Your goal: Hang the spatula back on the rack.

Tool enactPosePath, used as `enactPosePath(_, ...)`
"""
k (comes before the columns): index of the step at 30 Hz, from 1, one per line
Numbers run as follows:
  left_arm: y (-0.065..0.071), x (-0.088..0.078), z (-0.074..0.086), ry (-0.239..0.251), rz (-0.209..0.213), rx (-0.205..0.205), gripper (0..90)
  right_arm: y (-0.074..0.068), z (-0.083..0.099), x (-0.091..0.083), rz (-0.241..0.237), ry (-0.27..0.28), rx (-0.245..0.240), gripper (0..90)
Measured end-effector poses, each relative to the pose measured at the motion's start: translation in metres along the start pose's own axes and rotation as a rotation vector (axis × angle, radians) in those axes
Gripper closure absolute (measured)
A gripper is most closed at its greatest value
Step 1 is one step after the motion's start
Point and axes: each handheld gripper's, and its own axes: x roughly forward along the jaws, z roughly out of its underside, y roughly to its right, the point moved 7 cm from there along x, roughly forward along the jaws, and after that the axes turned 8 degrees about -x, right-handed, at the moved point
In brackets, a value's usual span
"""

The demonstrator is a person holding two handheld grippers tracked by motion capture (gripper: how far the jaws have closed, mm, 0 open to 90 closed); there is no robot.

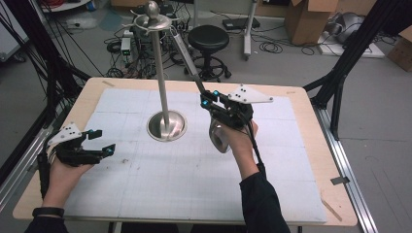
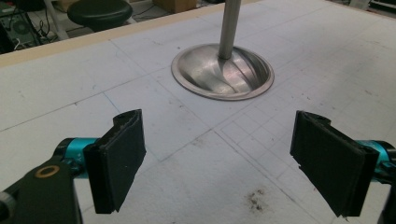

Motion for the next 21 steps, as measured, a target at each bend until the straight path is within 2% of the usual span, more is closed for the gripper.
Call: enactPosePath(21,0.0,0.001,0.001,-0.005,0.003,0.002,18.4,-0.011,0.011,0.024,0.016,-0.002,0.001,75.0)
